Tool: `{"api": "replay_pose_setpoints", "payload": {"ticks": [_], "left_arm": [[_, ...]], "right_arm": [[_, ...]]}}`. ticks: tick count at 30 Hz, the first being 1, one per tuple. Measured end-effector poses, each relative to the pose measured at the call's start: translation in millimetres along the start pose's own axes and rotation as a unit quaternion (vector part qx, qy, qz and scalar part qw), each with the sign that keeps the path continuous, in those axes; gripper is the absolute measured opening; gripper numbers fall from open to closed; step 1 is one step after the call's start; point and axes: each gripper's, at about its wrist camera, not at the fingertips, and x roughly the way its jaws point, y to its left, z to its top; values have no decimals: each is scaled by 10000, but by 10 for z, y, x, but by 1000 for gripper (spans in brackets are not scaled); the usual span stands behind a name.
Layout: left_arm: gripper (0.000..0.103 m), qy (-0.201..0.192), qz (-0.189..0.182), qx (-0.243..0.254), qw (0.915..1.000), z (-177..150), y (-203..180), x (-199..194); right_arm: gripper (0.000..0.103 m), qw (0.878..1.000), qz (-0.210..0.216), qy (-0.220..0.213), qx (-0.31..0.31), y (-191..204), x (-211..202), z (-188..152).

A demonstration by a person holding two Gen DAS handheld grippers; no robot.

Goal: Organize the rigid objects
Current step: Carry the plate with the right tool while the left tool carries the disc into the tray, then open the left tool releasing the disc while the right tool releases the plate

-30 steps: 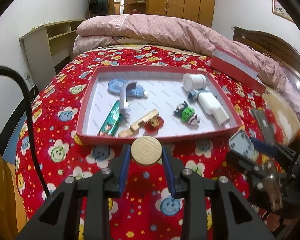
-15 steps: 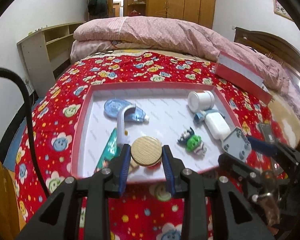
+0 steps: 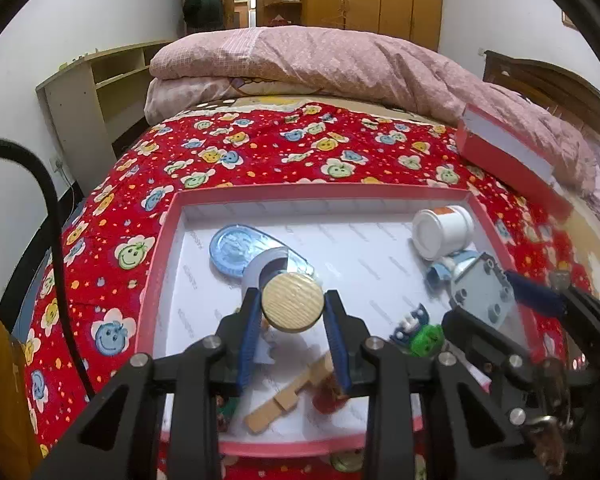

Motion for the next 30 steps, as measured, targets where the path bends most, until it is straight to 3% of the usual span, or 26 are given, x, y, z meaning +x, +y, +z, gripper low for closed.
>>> {"api": "replay_pose_setpoints", "payload": {"ticks": [9, 30], "left_arm": [[33, 137, 30, -106, 9998, 30, 55, 178], [33, 27, 100, -71, 9999, 37, 43, 218]], "right_arm": [[72, 10000, -40, 48, 12, -35, 163, 23], [72, 9999, -131, -54, -42, -30, 227, 45]]}}
